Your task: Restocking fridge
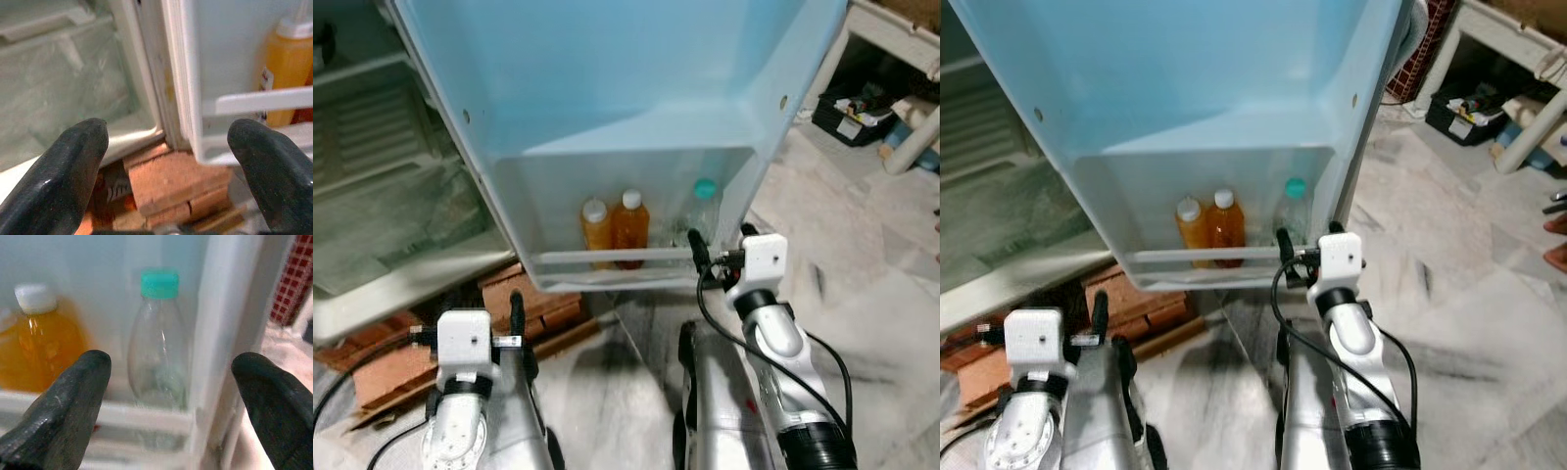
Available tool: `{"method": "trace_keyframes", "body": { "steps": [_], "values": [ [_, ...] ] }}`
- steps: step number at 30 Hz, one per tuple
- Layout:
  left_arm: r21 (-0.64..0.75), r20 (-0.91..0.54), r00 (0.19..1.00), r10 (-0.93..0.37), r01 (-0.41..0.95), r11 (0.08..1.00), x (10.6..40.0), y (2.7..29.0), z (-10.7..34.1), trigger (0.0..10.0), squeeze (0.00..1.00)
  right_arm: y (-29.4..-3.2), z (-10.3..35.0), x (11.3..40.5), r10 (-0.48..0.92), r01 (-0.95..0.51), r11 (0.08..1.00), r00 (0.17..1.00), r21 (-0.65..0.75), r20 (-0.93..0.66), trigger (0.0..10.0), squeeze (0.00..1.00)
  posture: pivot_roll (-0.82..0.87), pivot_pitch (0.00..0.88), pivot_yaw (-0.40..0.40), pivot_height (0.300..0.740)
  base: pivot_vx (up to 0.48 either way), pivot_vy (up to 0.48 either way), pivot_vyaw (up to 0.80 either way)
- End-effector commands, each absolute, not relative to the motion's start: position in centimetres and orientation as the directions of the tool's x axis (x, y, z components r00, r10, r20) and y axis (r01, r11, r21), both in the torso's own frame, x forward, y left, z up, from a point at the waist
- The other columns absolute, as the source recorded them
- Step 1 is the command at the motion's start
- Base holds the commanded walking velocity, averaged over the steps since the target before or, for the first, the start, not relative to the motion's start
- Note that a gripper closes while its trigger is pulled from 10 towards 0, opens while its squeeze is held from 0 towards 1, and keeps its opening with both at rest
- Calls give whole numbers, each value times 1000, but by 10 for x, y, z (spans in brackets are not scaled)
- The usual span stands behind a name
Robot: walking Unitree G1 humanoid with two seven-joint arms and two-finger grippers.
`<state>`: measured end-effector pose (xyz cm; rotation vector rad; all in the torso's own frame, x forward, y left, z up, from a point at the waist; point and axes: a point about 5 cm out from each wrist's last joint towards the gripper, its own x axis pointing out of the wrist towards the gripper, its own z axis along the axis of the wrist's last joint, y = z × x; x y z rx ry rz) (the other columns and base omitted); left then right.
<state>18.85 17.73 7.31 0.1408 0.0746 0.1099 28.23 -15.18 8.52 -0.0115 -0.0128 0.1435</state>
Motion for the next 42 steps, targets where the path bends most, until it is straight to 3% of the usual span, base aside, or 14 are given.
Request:
{"method": "trace_keyframes", "body": {
  "steps": [1, 8, 18, 35, 42],
  "values": [
    [155, -64, 989, 137, -125, 980, 188, 179, 74, 10000, 0, -153, 76, 277, 151, -150, 989, 988, 8, -21, 10000, 0, 37, 36, 2, 528, 0, 0, 0],
    [170, -29, 986, 162, -154, 973, 198, 189, 79, 10000, 0, -143, 87, 290, 172, -172, 985, 985, -4, 31, 10000, 0, 25, 31, 14, 573, 0, 0, 0],
    [180, -20, 988, 153, -147, 973, 203, 190, 81, 10000, 0, -149, 89, 294, 160, -160, 987, 987, -8, 30, 10000, 0, 28, 29, -2, 618, 0, 0, 0],
    [162, -11, 993, 120, -117, 980, 212, 181, 81, 10000, 0, -141, 92, 297, 201, -200, 979, 978, -24, 59, 10000, 0, 15, 13, -2, 618, -117, 0, 0],
    [162, -12, 993, 113, -110, 981, 214, 180, 81, 10000, 0, -141, 93, 299, 198, -197, 980, 978, -26, 68, 10000, 0, 14, 11, 1, 658, 0, 0, 0]
  ]
}}
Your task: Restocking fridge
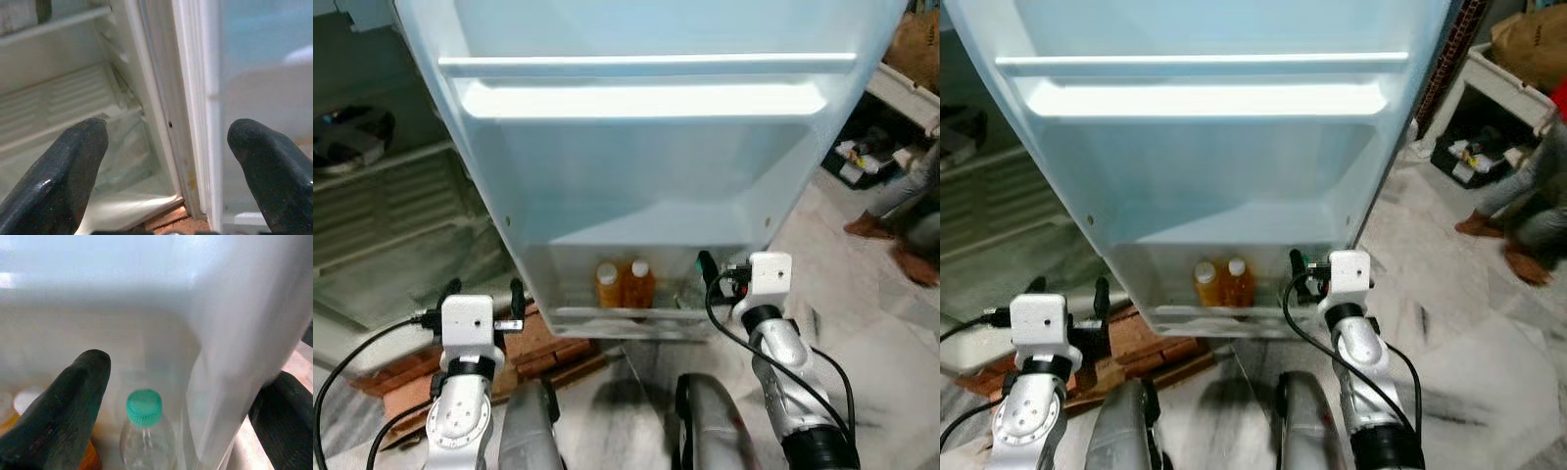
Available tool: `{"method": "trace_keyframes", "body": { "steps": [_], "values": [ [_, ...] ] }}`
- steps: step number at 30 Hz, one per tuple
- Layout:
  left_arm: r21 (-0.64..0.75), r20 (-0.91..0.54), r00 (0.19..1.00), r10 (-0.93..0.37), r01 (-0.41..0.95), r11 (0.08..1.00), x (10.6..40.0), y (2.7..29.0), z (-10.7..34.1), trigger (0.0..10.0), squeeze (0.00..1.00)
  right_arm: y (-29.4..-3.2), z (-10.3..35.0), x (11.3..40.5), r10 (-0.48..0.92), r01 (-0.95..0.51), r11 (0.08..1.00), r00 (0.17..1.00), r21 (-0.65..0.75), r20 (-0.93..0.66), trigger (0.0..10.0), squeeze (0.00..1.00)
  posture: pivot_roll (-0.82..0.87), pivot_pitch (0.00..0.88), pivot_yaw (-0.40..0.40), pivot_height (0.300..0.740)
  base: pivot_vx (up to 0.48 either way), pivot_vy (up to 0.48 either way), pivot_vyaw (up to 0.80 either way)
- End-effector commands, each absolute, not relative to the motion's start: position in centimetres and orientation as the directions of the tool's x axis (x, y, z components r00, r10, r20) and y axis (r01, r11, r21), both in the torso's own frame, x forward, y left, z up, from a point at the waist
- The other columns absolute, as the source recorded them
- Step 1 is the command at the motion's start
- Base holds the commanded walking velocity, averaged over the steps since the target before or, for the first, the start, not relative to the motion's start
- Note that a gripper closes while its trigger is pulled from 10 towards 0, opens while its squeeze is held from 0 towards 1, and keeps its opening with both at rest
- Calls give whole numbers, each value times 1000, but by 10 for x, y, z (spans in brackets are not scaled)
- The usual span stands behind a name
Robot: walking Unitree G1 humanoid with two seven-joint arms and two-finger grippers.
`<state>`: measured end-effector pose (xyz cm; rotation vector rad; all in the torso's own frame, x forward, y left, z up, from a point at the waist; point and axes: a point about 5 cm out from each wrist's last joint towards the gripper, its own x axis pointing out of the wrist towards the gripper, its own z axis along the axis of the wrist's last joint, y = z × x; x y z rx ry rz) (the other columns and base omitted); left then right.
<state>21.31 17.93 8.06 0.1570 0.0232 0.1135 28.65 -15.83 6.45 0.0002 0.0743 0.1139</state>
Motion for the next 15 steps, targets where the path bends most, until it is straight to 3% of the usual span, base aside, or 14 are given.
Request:
{"method": "trace_keyframes", "body": {
  "steps": [1, 15],
  "values": [
    [162, -12, 994, 113, -109, 981, 214, 180, 81, 10000, 0, -141, 93, 299, 198, -197, 980, 978, -25, 69, 10000, 0, 14, 9, 3, 663, 0, 0, 0],
    [164, -20, 996, 89, -85, 983, 213, 178, 79, 10000, 0, -141, 90, 298, 207, -206, 978, 977, -20, 58, 10000, 0, 18, 3, 4, 740, 0, 0, 0]
  ]
}}
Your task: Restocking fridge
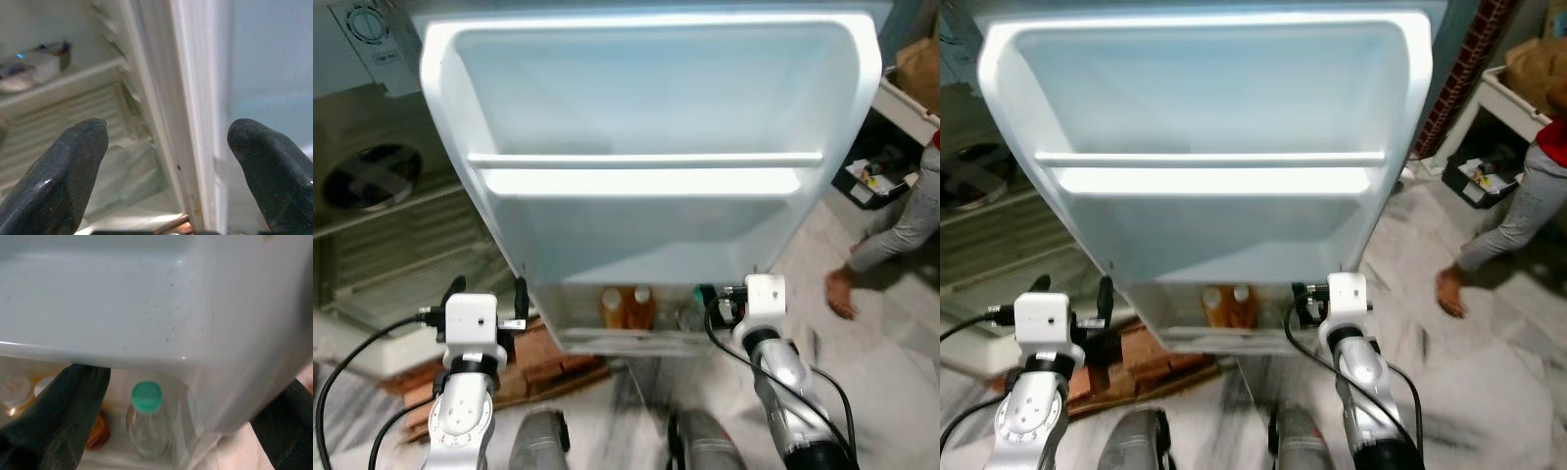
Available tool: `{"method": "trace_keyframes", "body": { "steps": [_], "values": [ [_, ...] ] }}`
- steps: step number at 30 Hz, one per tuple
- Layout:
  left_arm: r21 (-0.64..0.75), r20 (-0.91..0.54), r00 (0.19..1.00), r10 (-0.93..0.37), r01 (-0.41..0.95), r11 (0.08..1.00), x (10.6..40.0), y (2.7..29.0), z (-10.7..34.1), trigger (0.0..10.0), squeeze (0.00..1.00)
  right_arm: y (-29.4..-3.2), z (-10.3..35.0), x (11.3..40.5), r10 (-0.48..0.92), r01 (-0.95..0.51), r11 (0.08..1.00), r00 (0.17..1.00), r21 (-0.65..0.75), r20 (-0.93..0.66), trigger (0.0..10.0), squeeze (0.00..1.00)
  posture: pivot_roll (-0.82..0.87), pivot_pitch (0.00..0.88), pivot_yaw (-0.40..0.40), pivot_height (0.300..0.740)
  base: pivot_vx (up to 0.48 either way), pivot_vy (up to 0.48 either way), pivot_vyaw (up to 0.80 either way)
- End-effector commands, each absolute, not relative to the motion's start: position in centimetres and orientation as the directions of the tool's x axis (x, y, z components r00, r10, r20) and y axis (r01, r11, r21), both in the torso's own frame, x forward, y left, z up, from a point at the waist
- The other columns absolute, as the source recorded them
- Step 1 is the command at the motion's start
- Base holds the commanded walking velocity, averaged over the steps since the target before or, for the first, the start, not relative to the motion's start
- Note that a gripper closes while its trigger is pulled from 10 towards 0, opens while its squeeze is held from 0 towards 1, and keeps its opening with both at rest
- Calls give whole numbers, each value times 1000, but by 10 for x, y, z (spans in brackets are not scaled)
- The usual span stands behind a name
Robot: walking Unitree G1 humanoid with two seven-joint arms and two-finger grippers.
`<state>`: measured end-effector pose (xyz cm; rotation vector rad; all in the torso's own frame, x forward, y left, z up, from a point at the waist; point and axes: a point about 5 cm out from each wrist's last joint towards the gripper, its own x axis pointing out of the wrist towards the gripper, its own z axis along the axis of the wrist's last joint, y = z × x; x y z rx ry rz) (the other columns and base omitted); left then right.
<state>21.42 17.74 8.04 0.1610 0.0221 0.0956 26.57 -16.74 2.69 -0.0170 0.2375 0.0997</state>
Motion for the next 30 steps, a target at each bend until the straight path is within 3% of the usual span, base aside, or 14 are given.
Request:
{"method": "trace_keyframes", "body": {
  "steps": [1, 8, 30],
  "values": [
    [164, -20, 996, 89, -84, 983, 213, 178, 79, 10000, 0, -140, 90, 298, 208, -207, 978, 976, -20, 58, 10000, 0, 18, 3, 4, 740, 0, 0, 0],
    [163, -23, 997, 77, -72, 984, 214, 177, 79, 10000, 0, -139, 86, 298, 207, -205, 978, 978, -34, 40, 10000, 0, 16, 1, 5, 740, 0, 0, 0],
    [160, -30, 996, 80, -75, 984, 217, 176, 77, 10000, 0, -134, 88, 298, 255, -255, 967, 966, -15, 50, 10000, 0, 8, 2, 4, 740, -307, 0, 0]
  ]
}}
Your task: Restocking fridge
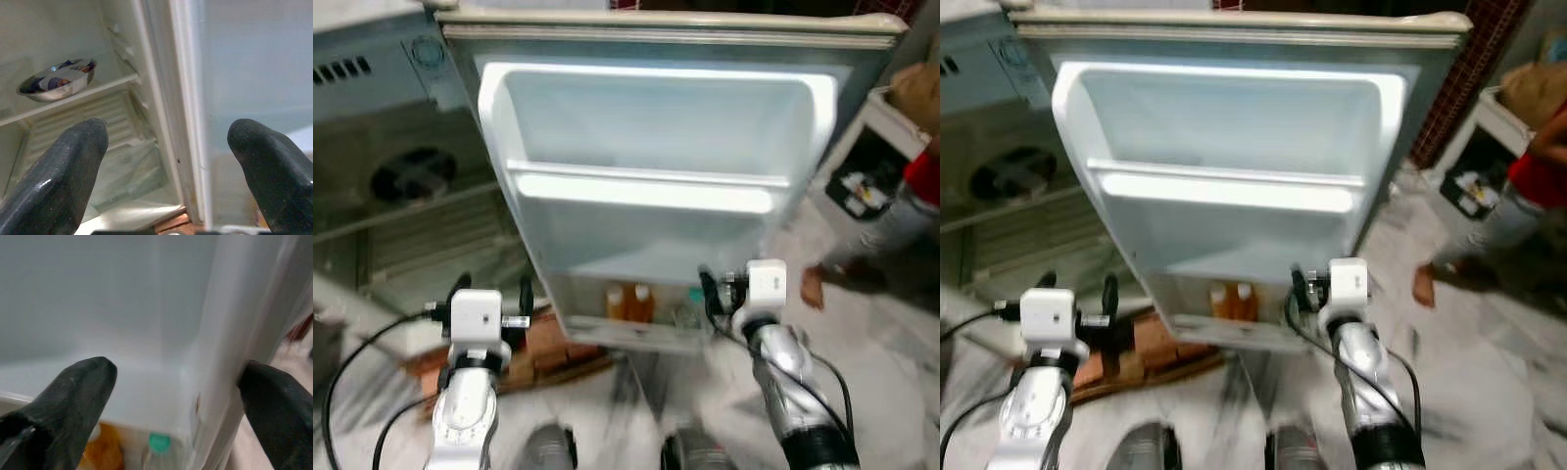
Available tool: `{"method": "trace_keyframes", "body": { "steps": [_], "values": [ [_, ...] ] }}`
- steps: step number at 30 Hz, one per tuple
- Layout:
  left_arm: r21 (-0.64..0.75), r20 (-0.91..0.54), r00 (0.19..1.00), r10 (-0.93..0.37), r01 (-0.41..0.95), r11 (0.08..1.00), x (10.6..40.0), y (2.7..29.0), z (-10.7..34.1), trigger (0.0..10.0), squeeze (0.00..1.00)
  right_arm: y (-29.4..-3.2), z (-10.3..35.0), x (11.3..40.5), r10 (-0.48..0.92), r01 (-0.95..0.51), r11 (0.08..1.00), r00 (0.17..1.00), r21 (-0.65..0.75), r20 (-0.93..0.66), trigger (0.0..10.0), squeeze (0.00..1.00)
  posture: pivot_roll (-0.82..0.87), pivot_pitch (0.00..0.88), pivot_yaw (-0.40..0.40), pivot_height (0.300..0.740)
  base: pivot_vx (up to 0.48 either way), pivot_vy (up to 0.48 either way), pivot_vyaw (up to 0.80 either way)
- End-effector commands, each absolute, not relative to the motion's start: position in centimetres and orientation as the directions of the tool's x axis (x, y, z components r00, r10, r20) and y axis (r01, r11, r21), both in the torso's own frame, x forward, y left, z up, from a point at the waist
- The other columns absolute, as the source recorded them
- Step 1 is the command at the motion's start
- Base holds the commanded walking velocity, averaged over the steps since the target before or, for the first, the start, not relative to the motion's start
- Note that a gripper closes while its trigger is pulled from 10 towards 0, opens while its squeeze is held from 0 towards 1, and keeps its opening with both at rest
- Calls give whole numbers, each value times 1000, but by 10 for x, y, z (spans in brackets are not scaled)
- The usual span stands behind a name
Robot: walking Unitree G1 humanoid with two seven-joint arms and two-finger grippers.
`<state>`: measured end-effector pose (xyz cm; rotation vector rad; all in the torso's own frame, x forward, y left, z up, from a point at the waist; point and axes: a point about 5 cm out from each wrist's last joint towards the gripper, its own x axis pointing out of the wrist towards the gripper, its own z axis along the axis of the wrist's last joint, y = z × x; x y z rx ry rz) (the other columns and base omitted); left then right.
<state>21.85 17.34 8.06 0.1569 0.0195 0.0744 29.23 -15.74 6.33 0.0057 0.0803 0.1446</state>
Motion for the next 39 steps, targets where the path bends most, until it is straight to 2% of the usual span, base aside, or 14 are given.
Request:
{"method": "trace_keyframes", "body": {
  "steps": [1, 17, 22, 24, 29, 31, 39],
  "values": [
    [160, -30, 997, 78, -72, 984, 217, 176, 77, 10000, 0, -134, 88, 298, 254, -254, 967, 966, -15, 50, 10000, 0, 7, 2, 3, 740, -274, 0, 0],
    [150, -42, 998, 42, -35, 988, 224, 173, 77, 10000, 0, -130, 87, 301, 257, -257, 966, 965, -12, 45, 10000, 0, 19, 12, -8, 740, -32, 0, 0],
    [200, -5, 1000, 21, -20, 980, 233, 174, 82, 10000, 0, -125, 89, 305, 270, -269, 963, 962, -28, 32, 10000, 0, 25, 21, -19, 740, 0, 0, 0],
    [203, -2, 1000, 18, -17, 979, 235, 175, 83, 10000, 0, -122, 90, 306, 277, -276, 961, 960, -29, 37, 10000, 0, 16, 17, 0, 740, 0, 0, 0],
    [193, -18, 1000, 1, 3, 981, 234, 174, 79, 10000, 0, -110, 97, 306, 385, -386, 923, 919, -3, 84, 10000, 0, 12, 24, 15, 740, 0, -418, 0],
    [193, -25, 1000, -4, 9, 981, 233, 173, 78, 10000, 0, -109, 92, 303, 430, -431, 903, 901, -5, 48, 10000, 0, 12, 24, 16, 740, 0, -461, 0],
    [181, -64, 998, -8, 20, 983, 221, 170, 67, 10000, 0, -136, 71, 281, 471, -471, 882, 882, 1, -29, 10000, 0, 14, 38, 8, 740, 0, -464, 0]
  ]
}}
